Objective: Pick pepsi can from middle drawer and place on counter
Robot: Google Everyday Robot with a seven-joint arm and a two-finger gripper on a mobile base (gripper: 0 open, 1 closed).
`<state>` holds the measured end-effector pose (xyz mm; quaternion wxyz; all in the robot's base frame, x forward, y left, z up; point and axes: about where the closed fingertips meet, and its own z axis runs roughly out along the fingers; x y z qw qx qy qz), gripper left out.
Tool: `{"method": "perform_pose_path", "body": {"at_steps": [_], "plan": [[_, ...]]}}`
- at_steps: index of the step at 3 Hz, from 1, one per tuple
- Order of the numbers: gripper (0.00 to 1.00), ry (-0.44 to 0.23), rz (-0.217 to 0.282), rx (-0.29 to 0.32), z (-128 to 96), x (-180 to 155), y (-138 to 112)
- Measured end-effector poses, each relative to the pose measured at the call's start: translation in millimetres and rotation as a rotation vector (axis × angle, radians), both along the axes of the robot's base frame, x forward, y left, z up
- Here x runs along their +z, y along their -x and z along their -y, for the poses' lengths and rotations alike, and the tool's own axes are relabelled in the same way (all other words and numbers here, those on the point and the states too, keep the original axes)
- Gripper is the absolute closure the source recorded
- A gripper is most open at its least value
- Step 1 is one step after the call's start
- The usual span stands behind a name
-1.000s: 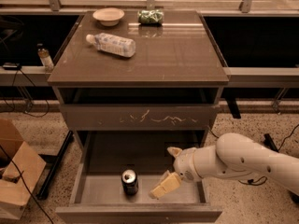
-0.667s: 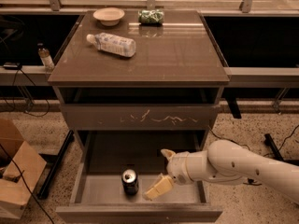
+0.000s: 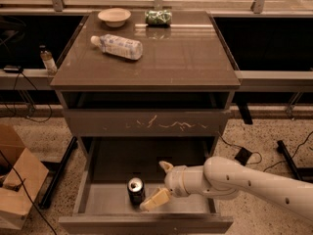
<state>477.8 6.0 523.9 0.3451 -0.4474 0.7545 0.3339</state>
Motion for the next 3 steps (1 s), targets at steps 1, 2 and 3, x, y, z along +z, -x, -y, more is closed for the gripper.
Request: {"method": "perform_pose_path", "body": {"at_steps": [1, 2, 3], "plan": [[0.0, -0.024, -0.006, -0.001, -16.7, -25.5, -11.4], [0.0, -0.047, -0.021, 0.004, -34.5, -44.3, -21.6], [0.0, -0.063, -0.043, 0.015, -51.6, -60.5, -28.4]]}}
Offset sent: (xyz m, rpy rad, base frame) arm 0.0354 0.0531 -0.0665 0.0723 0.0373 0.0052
